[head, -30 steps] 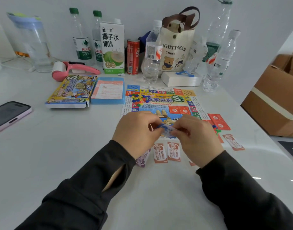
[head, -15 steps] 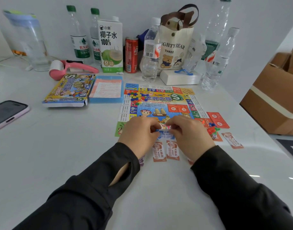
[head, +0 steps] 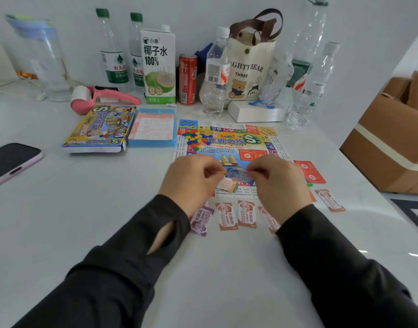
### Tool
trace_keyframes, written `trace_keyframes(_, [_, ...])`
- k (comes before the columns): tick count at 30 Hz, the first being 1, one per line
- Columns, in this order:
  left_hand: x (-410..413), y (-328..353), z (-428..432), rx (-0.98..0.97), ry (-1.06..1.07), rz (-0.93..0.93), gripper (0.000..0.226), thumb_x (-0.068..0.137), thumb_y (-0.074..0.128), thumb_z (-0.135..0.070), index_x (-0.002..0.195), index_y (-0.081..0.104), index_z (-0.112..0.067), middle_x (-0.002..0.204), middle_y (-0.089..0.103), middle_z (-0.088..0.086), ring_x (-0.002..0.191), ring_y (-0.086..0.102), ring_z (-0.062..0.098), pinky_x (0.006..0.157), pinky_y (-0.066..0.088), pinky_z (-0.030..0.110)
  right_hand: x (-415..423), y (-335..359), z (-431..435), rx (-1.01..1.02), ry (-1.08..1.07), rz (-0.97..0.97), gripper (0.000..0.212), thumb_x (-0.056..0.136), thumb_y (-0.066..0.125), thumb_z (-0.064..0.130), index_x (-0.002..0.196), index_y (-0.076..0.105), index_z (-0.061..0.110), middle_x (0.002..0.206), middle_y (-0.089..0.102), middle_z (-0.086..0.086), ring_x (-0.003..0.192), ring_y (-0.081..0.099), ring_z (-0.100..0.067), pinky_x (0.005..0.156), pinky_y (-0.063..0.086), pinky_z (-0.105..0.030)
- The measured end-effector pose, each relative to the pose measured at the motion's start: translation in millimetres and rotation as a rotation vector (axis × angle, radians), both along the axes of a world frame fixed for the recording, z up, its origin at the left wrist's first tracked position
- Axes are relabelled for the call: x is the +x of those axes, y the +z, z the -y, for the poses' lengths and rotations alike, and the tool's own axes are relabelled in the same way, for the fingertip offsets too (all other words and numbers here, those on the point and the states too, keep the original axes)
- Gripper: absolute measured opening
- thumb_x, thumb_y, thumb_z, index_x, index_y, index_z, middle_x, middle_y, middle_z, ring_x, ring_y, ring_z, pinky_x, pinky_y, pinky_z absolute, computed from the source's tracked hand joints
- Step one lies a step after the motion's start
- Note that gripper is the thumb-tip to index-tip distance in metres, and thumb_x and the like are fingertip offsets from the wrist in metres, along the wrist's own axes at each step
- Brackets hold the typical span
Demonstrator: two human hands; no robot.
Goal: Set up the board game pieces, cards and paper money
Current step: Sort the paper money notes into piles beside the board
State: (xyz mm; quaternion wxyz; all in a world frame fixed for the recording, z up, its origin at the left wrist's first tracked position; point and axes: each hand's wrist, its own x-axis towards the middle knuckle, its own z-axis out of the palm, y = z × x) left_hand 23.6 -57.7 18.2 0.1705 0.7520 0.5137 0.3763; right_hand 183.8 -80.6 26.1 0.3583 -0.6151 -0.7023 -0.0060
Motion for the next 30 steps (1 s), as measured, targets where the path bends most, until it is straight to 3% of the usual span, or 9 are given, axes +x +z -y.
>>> trace_keyframes(2, [-15.8, 4.5, -9.4, -0.05, 0.048, -0.005, 0.017, 0.08, 0.07, -0.023, 0.096, 0.071, -0.02, 0.085, 0.064, -0.01, 0.077, 0.058, 0.005, 0.073, 0.043, 0.017, 1.4, 6.8, -4.3, -0.085, -0.074, -0.167, 0.013, 0.085, 0.06, 0.005, 0.081, 0.07, 0.01, 0.073, 0.062, 0.001, 0.068, 0.057, -0.015, 0.061, 0.046, -0.024])
trace_keyframes(6, [-36.7, 6.5, -21.2, -0.167, 0.021, -0.267, 0.035, 0.083, 0.067, -0.029, 0.117, 0.062, -0.025, 0.116, 0.059, -0.007, 0.104, 0.049, 0.007, 0.082, 0.031, 0.017, -0.7, 12.1, -15.2, -0.269, -0.063, -0.36, 0.01, 0.083, 0.064, 0.004, 0.076, 0.069, 0.011, 0.066, 0.06, 0.003, 0.062, 0.054, -0.01, 0.057, 0.043, -0.017])
trace_keyframes(8, [-38.0, 5.3, -22.5, -0.196, -0.003, -0.356, 0.042, 0.082, 0.067, -0.035, 0.123, 0.058, -0.026, 0.125, 0.055, -0.005, 0.114, 0.045, 0.011, 0.088, 0.031, 0.021, -3.8, 10.1, -20.6, -0.358, -0.052, -0.344, 0.007, 0.082, 0.065, 0.004, 0.079, 0.071, 0.007, 0.063, 0.059, 0.004, 0.059, 0.053, -0.01, 0.058, 0.045, -0.019])
trace_keyframes(12, [-40.1, 3.6, -24.3, -0.214, -0.033, -0.449, 0.051, 0.081, 0.064, -0.043, 0.128, 0.054, -0.025, 0.126, 0.055, -0.003, 0.115, 0.044, 0.013, 0.09, 0.033, 0.024, -11.5, 5.5, -31.6, -0.458, -0.046, -0.296, 0.007, 0.083, 0.066, 0.007, 0.083, 0.072, 0.007, 0.07, 0.06, 0.003, 0.064, 0.053, -0.007, 0.064, 0.045, -0.02])
trace_keyframes(20, [-38.5, -1.6, -25.8, -0.158, 0.001, -0.567, 0.047, 0.085, 0.057, -0.048, 0.123, 0.058, -0.022, 0.119, 0.057, 0.0, 0.11, 0.044, 0.018, 0.089, 0.039, 0.032, -18.9, -8.8, -32.2, -0.419, -0.167, 0.022, 0.007, 0.084, 0.064, 0.015, 0.083, 0.071, 0.016, 0.096, 0.066, 0.001, 0.089, 0.059, -0.015, 0.074, 0.045, -0.025])
trace_keyframes(25, [-34.9, -6.4, -28.3, -0.202, 0.01, -0.509, 0.038, 0.087, 0.059, -0.038, 0.123, 0.058, -0.023, 0.122, 0.055, 0.0, 0.111, 0.044, 0.018, 0.091, 0.04, 0.032, -18.1, -9.3, -32.0, -0.396, -0.17, 0.09, 0.006, 0.084, 0.065, 0.02, 0.089, 0.068, 0.019, 0.107, 0.062, -0.002, 0.101, 0.055, -0.021, 0.085, 0.046, -0.031])
trace_keyframes(30, [-31.6, -6.3, -30.4, -0.263, 0.055, -0.464, 0.044, 0.084, 0.065, -0.035, 0.123, 0.056, -0.02, 0.123, 0.054, 0.002, 0.114, 0.042, 0.02, 0.095, 0.04, 0.035, -17.1, -10.1, -30.8, -0.392, -0.157, 0.104, 0.009, 0.086, 0.063, 0.021, 0.094, 0.068, 0.019, 0.108, 0.058, -0.001, 0.101, 0.053, -0.019, 0.082, 0.043, -0.028])
